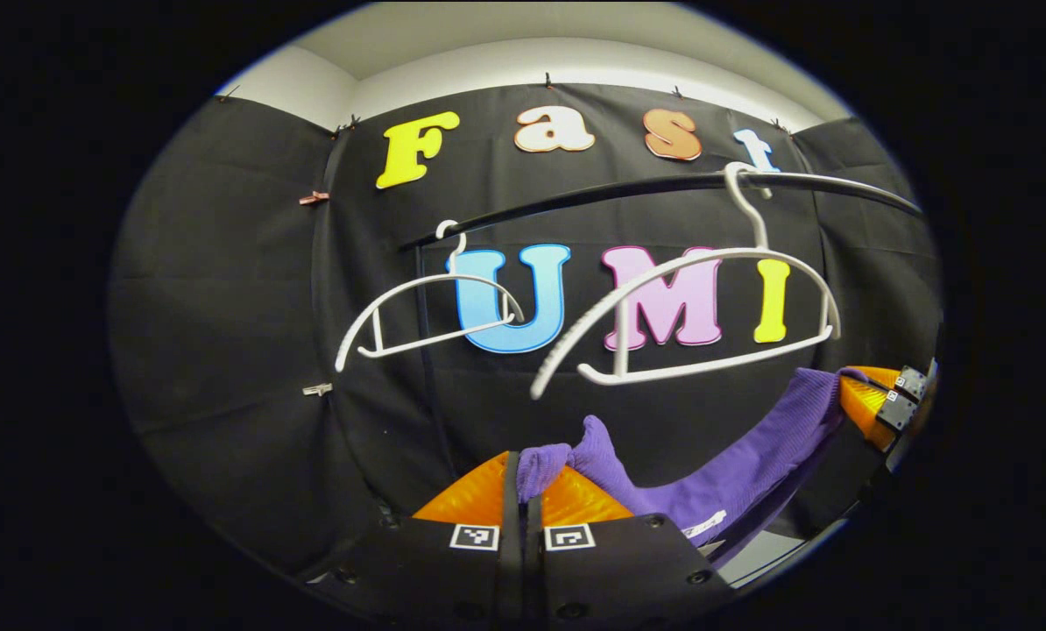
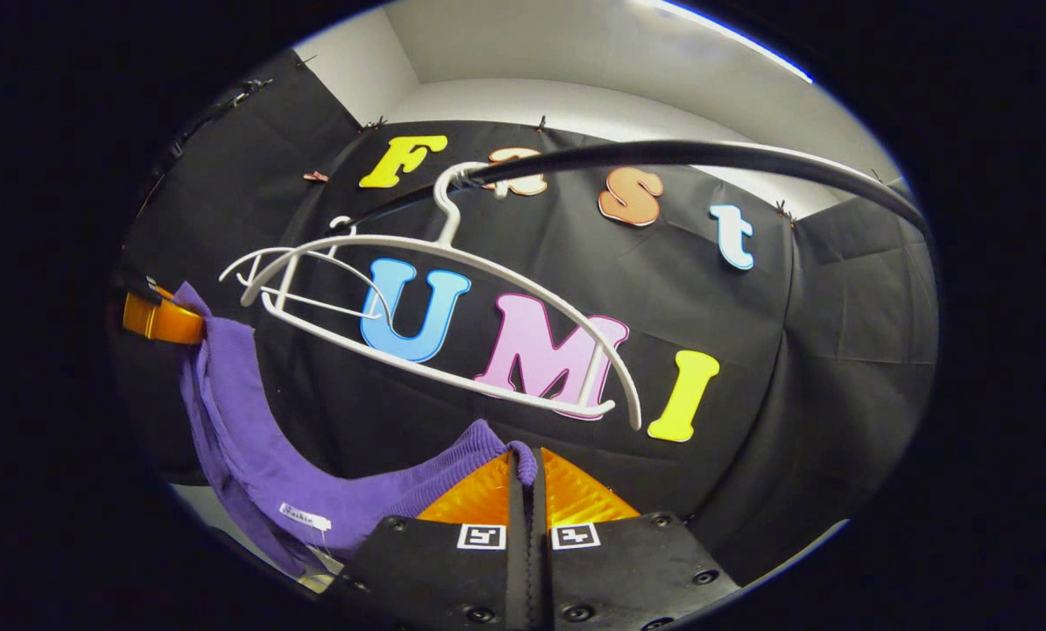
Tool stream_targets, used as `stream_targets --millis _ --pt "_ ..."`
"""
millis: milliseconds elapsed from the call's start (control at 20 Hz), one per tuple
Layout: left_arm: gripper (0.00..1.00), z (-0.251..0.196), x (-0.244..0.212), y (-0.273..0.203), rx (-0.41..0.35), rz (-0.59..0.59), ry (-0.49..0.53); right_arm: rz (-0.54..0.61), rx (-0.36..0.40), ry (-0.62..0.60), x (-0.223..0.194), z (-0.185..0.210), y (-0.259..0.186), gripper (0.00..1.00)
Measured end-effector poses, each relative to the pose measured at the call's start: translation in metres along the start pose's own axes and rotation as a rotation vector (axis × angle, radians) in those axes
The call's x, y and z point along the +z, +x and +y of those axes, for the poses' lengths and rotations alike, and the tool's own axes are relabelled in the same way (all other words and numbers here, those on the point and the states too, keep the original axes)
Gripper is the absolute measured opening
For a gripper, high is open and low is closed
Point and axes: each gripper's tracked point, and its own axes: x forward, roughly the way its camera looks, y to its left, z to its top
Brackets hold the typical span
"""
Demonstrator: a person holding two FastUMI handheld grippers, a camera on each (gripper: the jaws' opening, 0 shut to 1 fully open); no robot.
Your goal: Grasp the clothes on the hanger with both hands and then place them into the laundry hamper below.
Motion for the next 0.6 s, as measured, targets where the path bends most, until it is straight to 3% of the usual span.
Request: stream_targets --millis 350,400,600 --pt "0.05 -0.078 0.038 -0.049 -0.195 -0.058 -0.052 -0.072 0.118 0.034 0.063 0.036 -0.053 0.04" --pt "0.05 -0.089 0.04 -0.056 -0.22 -0.066 -0.056 -0.082 0.13 0.032 0.071 0.038 -0.061 0.0" --pt "0.05 -0.125 0.045 -0.079 -0.306 -0.079 -0.118 -0.089 0.149 0.056 0.081 0.042 -0.076 0.04"
